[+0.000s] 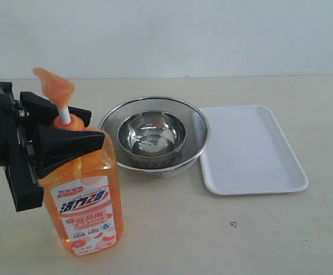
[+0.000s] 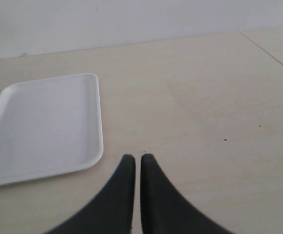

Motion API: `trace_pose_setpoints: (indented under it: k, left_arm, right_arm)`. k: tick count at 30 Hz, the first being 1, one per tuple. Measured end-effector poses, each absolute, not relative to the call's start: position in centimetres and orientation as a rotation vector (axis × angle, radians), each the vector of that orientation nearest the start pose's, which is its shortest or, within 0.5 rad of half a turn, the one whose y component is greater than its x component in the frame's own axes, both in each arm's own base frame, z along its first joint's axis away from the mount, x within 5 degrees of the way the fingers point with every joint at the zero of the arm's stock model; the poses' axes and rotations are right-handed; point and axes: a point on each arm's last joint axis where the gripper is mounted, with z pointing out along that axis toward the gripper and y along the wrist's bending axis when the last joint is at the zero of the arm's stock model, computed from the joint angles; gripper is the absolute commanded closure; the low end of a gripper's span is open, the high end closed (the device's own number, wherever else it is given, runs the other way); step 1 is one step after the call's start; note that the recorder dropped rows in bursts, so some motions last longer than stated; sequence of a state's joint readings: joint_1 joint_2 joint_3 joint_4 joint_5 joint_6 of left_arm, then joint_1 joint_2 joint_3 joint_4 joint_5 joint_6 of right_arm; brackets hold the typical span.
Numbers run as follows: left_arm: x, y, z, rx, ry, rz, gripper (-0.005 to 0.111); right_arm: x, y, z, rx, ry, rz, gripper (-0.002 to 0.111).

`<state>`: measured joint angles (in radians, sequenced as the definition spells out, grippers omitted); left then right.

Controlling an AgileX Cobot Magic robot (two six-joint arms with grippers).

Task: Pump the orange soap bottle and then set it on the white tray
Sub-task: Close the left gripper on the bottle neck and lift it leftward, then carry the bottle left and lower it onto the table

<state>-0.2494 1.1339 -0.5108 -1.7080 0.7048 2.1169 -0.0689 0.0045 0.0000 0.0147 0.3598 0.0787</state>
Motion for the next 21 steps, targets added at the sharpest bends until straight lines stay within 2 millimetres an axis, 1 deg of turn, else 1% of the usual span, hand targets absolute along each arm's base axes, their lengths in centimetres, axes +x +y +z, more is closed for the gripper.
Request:
trace_pose_setpoints:
  k: [4,8,14,17,21]
  left_arm:
    - [18.6,-10.4,25.6,0.968,1.692,-0.568,0.102]
    - [18.6,-9.9,26.1,0.922,1.709,-0.497,0.102]
    - [18.5,-8.5,26.9,0.768,1.765,-0.373,0.102]
    - [18.8,-7.8,26.9,0.693,1.806,-0.304,0.102]
    - [19.3,-7.2,27.2,0.61,1.838,-0.254,0.102]
  right_arm:
    - [5.3,-0.3,18.1,0.145,1.842,0.021,0.107]
    - [5.3,-0.3,18.1,0.145,1.842,0.021,0.107]
    - [5.3,-0.3,18.1,0.145,1.842,0.021,0.107]
    - [5.3,-0.3,18.1,0.145,1.842,0.021,0.107]
    - [5.3,-0.3,18.1,0.145,1.842,0.021,0.107]
